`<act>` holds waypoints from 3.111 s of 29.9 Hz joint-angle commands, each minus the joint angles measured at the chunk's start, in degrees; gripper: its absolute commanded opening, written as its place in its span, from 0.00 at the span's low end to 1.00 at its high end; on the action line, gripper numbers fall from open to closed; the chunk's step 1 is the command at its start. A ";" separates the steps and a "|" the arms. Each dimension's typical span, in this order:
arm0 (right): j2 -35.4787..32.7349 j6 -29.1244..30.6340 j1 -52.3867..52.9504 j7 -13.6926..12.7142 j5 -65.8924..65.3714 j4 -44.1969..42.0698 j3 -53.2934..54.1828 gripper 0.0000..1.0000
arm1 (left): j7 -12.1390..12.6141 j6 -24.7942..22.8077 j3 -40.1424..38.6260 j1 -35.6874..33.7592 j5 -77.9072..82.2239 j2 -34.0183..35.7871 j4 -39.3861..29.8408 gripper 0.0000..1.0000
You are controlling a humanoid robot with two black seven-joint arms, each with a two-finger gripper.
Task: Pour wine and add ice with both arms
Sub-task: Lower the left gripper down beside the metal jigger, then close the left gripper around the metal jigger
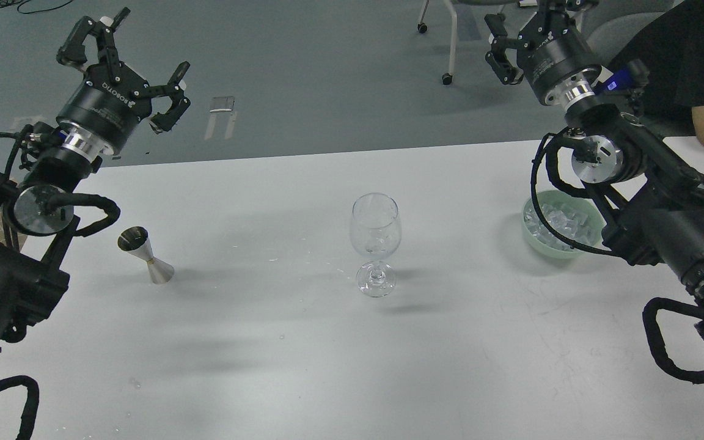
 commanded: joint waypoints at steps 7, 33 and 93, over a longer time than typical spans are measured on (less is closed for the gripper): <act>0.00 0.00 -0.37 -0.09 -0.27 0.00 0.00 1.00 | 3.54 2.96 -2.36 12.61 -14.70 9.25 -12.62 0.96; -0.17 0.00 -0.54 -0.18 -0.62 -0.96 -0.08 1.00 | 8.90 7.27 -23.03 57.45 -21.57 6.89 -35.57 0.96; -0.35 -0.27 0.25 -0.26 -0.80 -0.88 -3.86 1.00 | 13.03 8.42 -18.19 31.17 -15.51 -10.17 0.55 0.57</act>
